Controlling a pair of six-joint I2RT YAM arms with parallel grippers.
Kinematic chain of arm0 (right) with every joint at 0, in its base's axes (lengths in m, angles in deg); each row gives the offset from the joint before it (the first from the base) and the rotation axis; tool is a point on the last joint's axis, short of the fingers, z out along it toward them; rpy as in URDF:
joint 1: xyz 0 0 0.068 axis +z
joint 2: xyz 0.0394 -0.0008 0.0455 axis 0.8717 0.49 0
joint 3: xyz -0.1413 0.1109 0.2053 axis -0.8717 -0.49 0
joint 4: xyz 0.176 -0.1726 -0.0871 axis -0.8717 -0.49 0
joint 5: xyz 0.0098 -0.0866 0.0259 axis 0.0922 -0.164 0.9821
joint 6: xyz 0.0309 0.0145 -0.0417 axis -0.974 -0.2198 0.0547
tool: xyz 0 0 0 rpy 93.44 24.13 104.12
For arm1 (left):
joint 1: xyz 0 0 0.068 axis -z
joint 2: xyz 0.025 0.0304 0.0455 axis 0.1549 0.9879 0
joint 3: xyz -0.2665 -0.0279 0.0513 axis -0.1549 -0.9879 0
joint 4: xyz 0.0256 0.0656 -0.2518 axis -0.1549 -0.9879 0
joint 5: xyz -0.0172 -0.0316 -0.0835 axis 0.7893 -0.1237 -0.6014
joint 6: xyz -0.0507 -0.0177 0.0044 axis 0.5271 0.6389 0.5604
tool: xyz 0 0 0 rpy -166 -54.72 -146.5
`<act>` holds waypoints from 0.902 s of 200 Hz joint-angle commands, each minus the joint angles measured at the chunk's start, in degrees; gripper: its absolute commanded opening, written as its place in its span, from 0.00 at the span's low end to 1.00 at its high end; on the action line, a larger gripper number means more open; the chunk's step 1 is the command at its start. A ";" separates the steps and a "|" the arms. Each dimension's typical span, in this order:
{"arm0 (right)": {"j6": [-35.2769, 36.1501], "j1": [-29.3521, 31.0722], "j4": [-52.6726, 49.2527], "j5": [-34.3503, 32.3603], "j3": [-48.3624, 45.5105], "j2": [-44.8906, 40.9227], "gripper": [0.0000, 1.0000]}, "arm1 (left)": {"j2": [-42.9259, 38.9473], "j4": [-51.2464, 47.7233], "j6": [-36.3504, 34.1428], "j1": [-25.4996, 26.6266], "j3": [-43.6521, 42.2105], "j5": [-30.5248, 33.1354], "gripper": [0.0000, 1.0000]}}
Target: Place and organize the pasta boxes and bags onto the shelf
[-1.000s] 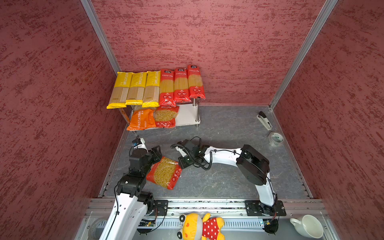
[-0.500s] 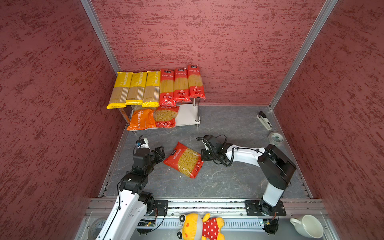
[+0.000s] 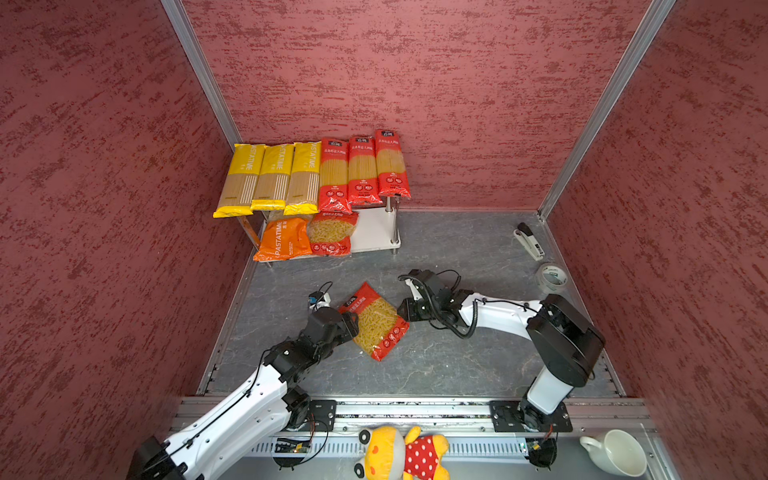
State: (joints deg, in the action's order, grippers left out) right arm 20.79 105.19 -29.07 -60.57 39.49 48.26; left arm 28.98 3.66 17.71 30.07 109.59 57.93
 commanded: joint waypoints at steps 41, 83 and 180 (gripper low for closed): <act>0.33 -0.08 2.84 6.73 7.20 8.70 0.46 | 8.31 12.87 13.47 9.01 -5.14 4.89 0.68; -5.29 0.64 8.24 13.68 5.64 9.43 0.43 | 15.41 22.63 9.62 6.83 -4.74 3.02 0.65; -11.46 -2.49 8.90 6.67 -2.55 2.89 0.55 | 26.37 27.31 -6.52 -6.31 5.41 -14.39 0.65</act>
State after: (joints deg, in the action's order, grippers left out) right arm 10.76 103.84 -18.41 -49.95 37.65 53.68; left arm 56.97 30.59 15.17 24.96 113.98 47.79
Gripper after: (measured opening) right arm 0.520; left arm 0.639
